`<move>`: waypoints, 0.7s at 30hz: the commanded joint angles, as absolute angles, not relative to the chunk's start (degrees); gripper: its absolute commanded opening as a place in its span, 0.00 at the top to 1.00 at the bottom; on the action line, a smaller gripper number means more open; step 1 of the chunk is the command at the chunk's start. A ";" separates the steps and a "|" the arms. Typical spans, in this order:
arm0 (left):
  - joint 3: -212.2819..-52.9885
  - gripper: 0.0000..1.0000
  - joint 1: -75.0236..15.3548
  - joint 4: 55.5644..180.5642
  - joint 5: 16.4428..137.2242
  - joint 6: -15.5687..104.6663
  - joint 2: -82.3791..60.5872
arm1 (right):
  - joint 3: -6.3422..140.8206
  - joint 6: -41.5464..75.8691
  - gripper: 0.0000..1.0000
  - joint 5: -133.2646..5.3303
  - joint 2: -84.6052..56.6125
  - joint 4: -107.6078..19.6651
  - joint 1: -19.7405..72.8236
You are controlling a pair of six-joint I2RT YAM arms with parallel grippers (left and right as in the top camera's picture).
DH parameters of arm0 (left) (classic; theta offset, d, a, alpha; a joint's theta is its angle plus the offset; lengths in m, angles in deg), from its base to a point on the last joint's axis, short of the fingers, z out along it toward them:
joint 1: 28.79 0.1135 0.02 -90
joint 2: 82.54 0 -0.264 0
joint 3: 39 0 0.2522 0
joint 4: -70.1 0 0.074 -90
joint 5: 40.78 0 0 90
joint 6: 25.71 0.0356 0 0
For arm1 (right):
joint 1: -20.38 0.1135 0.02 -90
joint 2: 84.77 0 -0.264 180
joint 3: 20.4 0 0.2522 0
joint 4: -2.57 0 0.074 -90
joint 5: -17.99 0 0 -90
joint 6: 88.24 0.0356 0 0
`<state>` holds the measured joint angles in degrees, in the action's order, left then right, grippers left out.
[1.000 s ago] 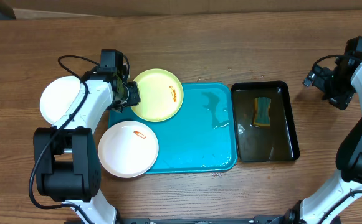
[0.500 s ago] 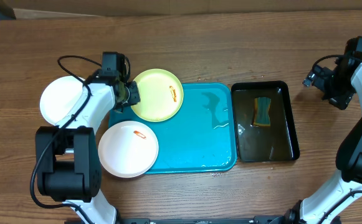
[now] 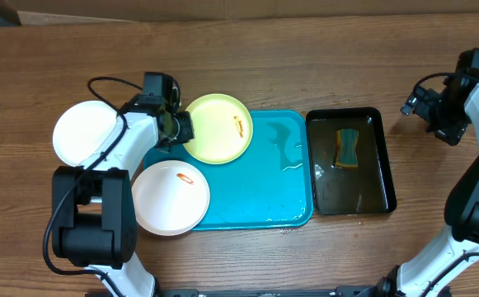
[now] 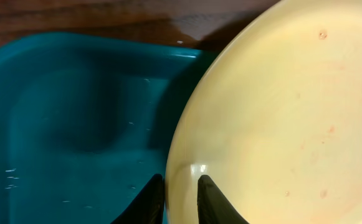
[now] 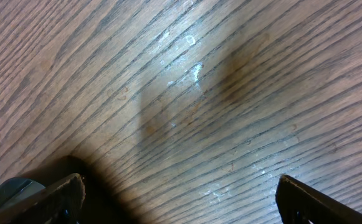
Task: Clean dirty plates on tray and stack at the side
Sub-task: 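Slide the yellow plate rightward to the blue tray's center with left gripper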
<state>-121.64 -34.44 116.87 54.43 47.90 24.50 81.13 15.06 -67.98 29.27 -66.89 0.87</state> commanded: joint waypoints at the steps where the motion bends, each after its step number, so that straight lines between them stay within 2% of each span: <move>1: -121.36 0.79 -36.66 117.00 56.11 47.55 25.20 | 82.68 15.33 0.00 -68.55 27.11 -66.76 0.72; 21: -121.36 0.82 -46.83 118.18 54.39 47.34 25.94 | 82.68 15.30 0.00 -68.55 27.11 -66.76 0.72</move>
